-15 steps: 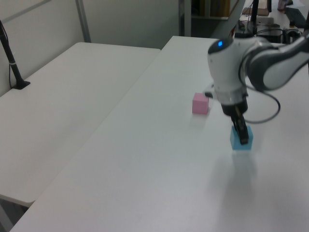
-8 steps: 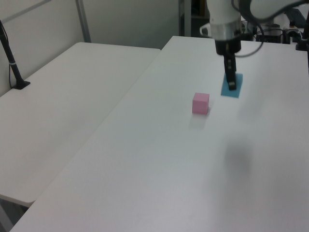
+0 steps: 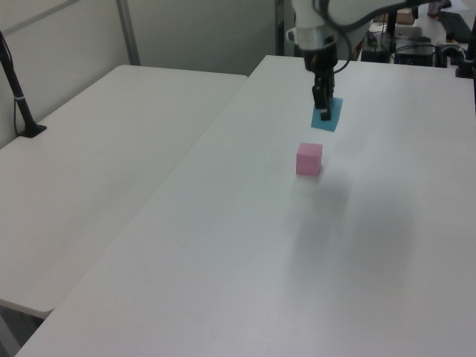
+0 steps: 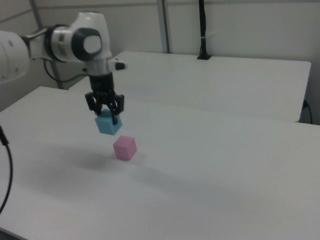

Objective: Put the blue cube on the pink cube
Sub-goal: 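Lower the blue cube onto the pink cube and open the gripper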

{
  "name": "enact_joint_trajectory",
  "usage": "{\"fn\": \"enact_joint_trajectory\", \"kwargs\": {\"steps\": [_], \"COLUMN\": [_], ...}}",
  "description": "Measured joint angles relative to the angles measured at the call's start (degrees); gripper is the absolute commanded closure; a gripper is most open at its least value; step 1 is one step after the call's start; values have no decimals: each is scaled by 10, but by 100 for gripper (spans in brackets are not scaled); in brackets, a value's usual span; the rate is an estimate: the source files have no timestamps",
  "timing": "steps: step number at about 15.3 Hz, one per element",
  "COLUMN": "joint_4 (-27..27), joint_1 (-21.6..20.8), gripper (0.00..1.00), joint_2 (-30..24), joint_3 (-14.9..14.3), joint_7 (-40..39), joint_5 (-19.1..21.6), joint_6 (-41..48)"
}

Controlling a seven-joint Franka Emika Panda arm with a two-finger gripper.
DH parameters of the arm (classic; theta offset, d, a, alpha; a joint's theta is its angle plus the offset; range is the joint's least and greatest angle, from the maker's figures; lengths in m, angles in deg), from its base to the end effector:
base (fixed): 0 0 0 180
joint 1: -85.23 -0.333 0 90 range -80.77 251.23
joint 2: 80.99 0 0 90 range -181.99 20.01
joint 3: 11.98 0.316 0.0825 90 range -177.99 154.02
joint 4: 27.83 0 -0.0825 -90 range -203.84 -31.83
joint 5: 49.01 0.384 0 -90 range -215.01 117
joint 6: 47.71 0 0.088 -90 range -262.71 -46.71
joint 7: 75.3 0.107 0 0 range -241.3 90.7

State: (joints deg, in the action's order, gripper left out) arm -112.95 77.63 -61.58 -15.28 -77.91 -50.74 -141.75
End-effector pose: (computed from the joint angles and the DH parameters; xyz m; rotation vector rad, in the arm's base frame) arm 0.6403 0.0498 0.4663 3.0708 0.1953 -0.2805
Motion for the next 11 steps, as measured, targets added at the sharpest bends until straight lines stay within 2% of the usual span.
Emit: {"fn": "enact_joint_trajectory", "kwargs": {"steps": [4,11], "joint_4": [39,48], "joint_1": [4,3], "gripper": [86,79], "joint_2": [73,97], "joint_3": [0,-1], "joint_7": [-6,-6], "joint_5": [0,-1], "joint_6": [-13,-50]}}
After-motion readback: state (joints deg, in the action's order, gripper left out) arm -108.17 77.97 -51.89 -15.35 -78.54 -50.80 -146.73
